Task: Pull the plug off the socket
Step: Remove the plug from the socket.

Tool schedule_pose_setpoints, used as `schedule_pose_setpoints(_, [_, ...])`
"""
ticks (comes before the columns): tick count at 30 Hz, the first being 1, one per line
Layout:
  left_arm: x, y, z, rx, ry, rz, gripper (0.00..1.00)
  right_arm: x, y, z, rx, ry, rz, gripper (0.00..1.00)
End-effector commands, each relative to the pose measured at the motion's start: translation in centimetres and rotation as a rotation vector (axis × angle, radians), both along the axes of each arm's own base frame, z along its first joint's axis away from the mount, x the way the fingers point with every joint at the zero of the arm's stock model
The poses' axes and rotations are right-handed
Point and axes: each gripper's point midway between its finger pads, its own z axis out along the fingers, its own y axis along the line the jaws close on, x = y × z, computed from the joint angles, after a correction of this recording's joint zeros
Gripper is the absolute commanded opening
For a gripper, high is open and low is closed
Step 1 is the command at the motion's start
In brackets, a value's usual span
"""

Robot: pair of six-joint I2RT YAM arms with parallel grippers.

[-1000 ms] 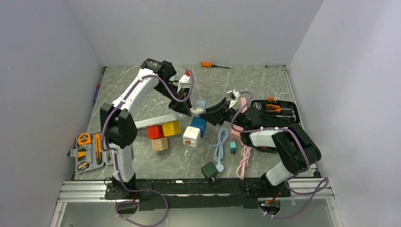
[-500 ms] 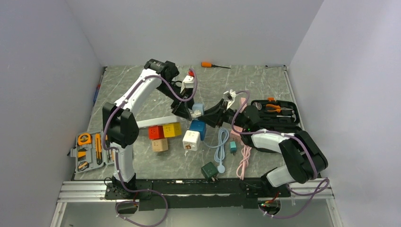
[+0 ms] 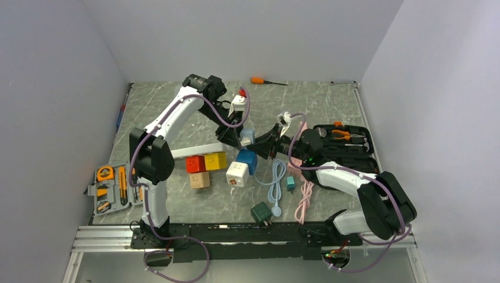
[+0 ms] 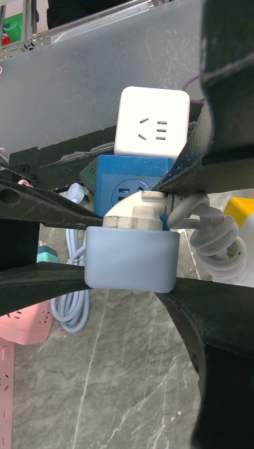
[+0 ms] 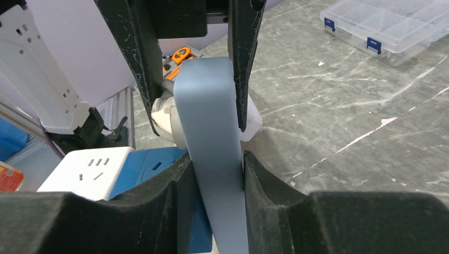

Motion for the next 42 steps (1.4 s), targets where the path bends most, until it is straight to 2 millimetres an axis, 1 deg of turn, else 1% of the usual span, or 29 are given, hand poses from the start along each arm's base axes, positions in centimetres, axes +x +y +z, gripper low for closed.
schedule_pose_setpoints(1, [0.1,-0.8,1.1,-0.051,-0.041,-0.017,0.23,-0.4,1.2,6.7,0.080,-0.203,0.016,0.00])
schedule_pose_setpoints(5, [-0.1,-1.0,1.9,-0.079,-0.032,-0.023,0.15,-0.5,1.9,6.3,0.084,-0.189,0.023,0.00])
schedule_pose_setpoints(6, [-0.2,-1.0,2.0,-0.082,-0.028,-0.024,0.13,-0.5,2.1,6.1,0.083,-0.177,0.025,0.06])
schedule_pose_setpoints(8, [-0.5,-1.0,2.2,-0.086,-0.018,-0.026,0.10,-0.3,2.2,5.5,0.084,-0.159,0.025,0.26])
schedule_pose_setpoints(9, [-0.6,-1.0,2.3,-0.088,-0.017,-0.028,0.10,-0.3,2.3,5.2,0.087,-0.154,0.028,0.37])
schedule_pose_setpoints(10, [-0.7,-0.9,2.4,-0.090,-0.017,-0.030,0.10,-0.3,2.4,5.0,0.093,-0.152,0.035,0.44])
schedule_pose_setpoints(11, [-0.8,-0.9,2.5,-0.093,-0.017,-0.031,0.10,-0.4,2.7,4.6,0.094,-0.145,0.045,0.49])
schedule_pose_setpoints(12, [-0.8,-0.9,2.7,-0.099,-0.019,-0.030,0.10,-0.4,2.9,4.3,0.094,-0.144,0.047,0.52])
schedule_pose_setpoints(15, [-0.9,-0.9,3.3,-0.119,-0.022,-0.026,0.09,-0.5,3.4,3.5,0.084,-0.144,0.050,0.54])
schedule_pose_setpoints(17, [-0.9,-0.9,3.7,-0.127,-0.026,-0.025,0.09,-0.5,3.6,3.2,0.082,-0.135,0.057,0.52])
schedule_pose_setpoints(18, [-0.9,-0.9,3.7,-0.128,-0.029,-0.025,0.09,-0.4,3.7,3.0,0.080,-0.133,0.059,0.47])
schedule_pose_setpoints(21, [-0.8,-0.6,3.7,-0.128,-0.028,-0.018,0.08,-0.6,3.6,2.6,0.068,-0.133,0.058,0.26])
schedule_pose_setpoints(25, [-0.1,0.0,3.9,-0.137,-0.024,0.005,0.06,-0.9,3.0,1.8,0.026,-0.137,0.047,0.10])
schedule_pose_setpoints(27, [0.2,0.3,3.8,-0.133,-0.027,0.013,0.08,-0.9,2.6,2.0,0.023,-0.144,0.028,0.00])
schedule_pose_setpoints(28, [0.2,0.4,3.6,-0.125,-0.024,0.017,0.15,-0.9,2.5,2.3,0.029,-0.148,0.022,0.00])
schedule_pose_setpoints(30, [0.3,0.5,3.2,-0.111,-0.017,0.024,0.34,-0.8,2.5,3.0,0.039,-0.156,0.023,0.00])
schedule_pose_setpoints(33, [0.0,0.7,3.0,-0.096,-0.021,0.021,0.61,-0.7,2.5,3.5,0.037,-0.165,0.019,0.00])
schedule_pose_setpoints(34, [-0.1,0.9,3.0,-0.089,-0.031,0.019,0.67,-0.5,2.3,3.6,0.035,-0.170,0.013,0.00])
schedule_pose_setpoints(35, [-0.2,1.1,2.9,-0.079,-0.042,0.019,0.76,-0.5,2.2,3.7,0.034,-0.176,0.011,0.00])
schedule_pose_setpoints(36, [-0.3,1.3,2.8,-0.070,-0.050,0.017,0.80,-0.5,2.1,3.9,0.033,-0.182,0.006,0.00])
schedule_pose_setpoints(37, [-0.2,1.5,2.6,-0.059,-0.059,0.019,0.83,-0.4,2.0,3.9,0.027,-0.184,0.000,0.00])
schedule_pose_setpoints(42, [0.8,3.0,2.8,-0.037,-0.087,0.057,0.84,-0.4,1.2,4.1,0.015,-0.209,-0.026,0.00])
